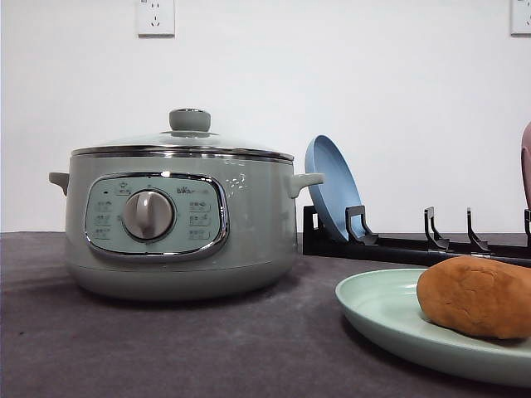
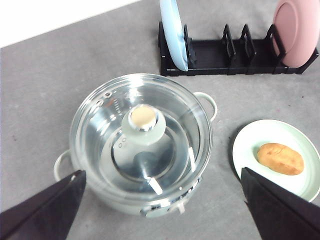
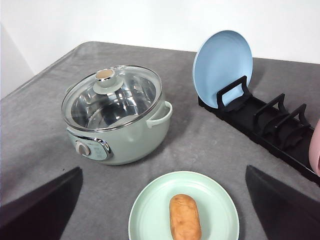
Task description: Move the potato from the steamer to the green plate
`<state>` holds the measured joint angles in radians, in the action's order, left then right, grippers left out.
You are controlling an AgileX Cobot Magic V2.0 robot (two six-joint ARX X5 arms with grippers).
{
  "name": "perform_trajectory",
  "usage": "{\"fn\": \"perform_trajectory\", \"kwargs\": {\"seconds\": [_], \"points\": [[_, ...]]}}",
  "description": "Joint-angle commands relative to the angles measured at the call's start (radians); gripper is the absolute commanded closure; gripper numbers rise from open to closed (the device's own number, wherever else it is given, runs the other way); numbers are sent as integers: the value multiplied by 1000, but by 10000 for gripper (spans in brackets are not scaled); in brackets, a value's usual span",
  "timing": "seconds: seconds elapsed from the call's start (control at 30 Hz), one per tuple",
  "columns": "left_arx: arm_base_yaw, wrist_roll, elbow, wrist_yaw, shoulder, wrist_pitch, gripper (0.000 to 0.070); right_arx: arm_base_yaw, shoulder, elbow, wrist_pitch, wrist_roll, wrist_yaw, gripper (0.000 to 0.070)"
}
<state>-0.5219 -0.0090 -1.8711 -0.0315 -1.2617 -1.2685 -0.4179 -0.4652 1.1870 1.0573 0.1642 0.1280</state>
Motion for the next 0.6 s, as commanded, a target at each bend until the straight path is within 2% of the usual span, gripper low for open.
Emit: {"fn": "perform_trajectory", "kwargs": {"seconds": [0.0,0.23,0.33,0.43,0.57], "points": [[-5,16,83,-2,71,45,63,-5,-4,12,-9,0,-3,40],[-5,-5,518,-2,442,290,63,-5,-4,12,-12,-5,-36,40],[-5,-125,673,-2,577,382,63,-5,-5,12,-29,-17,-52,40],[-5,-197,768,-2,677,441,63,-5,-10,12,-43,-19,-52,40],[-5,-206,810,-2,730,450,63,-5,-12,12,-44,-37,-51,40]]}}
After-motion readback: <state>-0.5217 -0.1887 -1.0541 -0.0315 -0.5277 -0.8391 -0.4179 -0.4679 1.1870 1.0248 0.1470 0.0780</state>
